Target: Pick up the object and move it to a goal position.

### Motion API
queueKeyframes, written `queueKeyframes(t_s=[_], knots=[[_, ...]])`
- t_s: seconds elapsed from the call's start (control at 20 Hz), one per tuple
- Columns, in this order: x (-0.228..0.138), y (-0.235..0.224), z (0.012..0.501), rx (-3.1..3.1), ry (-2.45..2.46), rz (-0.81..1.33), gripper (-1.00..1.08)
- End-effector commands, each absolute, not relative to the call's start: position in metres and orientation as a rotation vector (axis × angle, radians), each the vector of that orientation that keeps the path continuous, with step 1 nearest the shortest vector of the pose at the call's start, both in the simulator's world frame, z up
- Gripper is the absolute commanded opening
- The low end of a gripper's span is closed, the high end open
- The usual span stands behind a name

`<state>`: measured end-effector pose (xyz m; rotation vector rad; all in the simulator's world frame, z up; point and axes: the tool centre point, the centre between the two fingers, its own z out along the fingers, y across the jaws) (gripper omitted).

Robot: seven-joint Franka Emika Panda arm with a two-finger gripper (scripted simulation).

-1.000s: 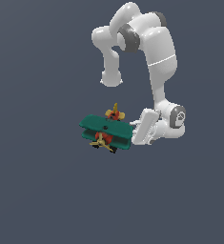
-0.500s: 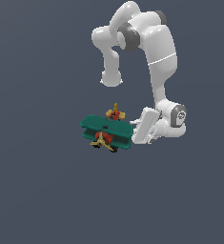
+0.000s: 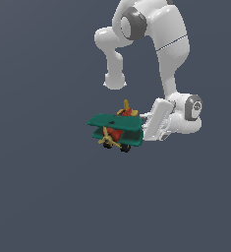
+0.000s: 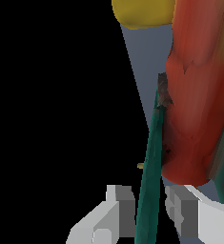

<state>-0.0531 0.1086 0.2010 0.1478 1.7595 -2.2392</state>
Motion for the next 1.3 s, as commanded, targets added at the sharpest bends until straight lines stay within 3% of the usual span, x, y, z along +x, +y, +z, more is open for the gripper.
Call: queueKeyframes(t_s=[0.0, 0.5, 1.25], knots=[[-0.055, 0.116, 0.231, 0.155, 1.758, -2.237, -1.00], [-0.061, 0.139, 0.314, 0.157, 1.755, -2.237, -1.00], [-0.055, 0.133, 0.351, 0.153, 1.756, -2.235, -1.00]])
